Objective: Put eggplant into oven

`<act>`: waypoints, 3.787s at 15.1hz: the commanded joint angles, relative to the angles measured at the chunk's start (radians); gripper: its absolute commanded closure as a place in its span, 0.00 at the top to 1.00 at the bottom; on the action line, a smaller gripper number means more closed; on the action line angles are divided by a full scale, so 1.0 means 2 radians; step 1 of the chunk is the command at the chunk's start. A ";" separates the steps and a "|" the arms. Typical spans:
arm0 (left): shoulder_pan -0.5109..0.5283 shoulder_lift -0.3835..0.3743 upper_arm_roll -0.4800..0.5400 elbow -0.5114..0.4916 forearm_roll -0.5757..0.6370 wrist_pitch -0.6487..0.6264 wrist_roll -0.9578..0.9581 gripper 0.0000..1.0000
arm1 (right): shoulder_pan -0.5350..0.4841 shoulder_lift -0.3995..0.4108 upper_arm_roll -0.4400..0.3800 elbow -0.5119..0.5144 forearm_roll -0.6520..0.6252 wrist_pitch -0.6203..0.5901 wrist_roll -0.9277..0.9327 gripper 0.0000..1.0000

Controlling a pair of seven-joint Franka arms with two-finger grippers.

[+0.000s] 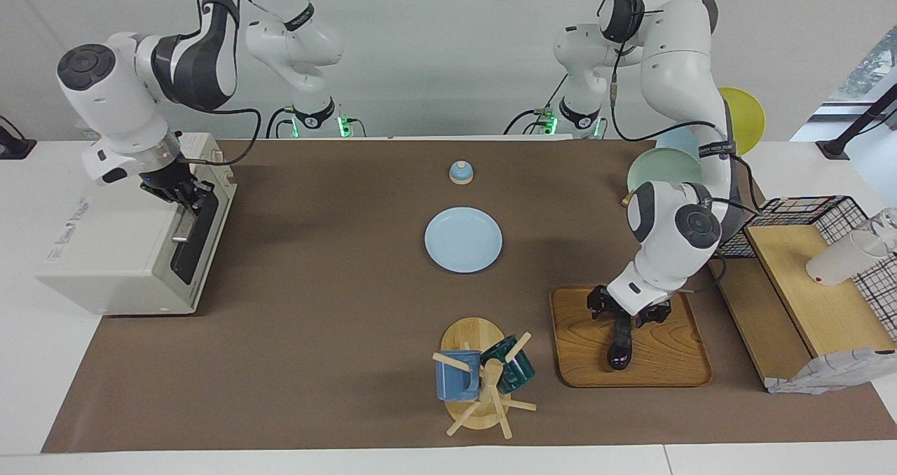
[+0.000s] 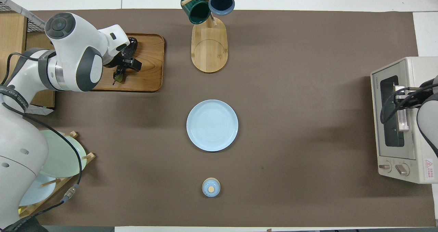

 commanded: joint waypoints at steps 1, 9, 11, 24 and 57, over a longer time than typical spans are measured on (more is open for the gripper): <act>-0.003 -0.004 0.004 -0.020 0.010 0.026 0.005 1.00 | -0.011 -0.013 0.006 -0.021 -0.006 0.014 -0.012 0.00; -0.003 -0.006 0.004 -0.023 0.010 0.028 0.005 0.66 | -0.004 -0.014 0.008 -0.047 0.003 0.033 -0.007 0.00; -0.002 -0.006 0.004 -0.023 0.010 0.028 0.005 0.53 | 0.008 -0.013 0.008 -0.063 0.006 0.053 0.001 0.00; -0.027 -0.137 0.000 -0.006 -0.031 -0.173 -0.093 0.00 | 0.063 0.038 0.012 -0.157 0.031 0.247 0.044 0.00; -0.226 -0.227 0.004 -0.234 -0.056 0.012 -0.277 1.00 | 0.187 0.052 0.014 -0.121 0.076 0.206 0.115 1.00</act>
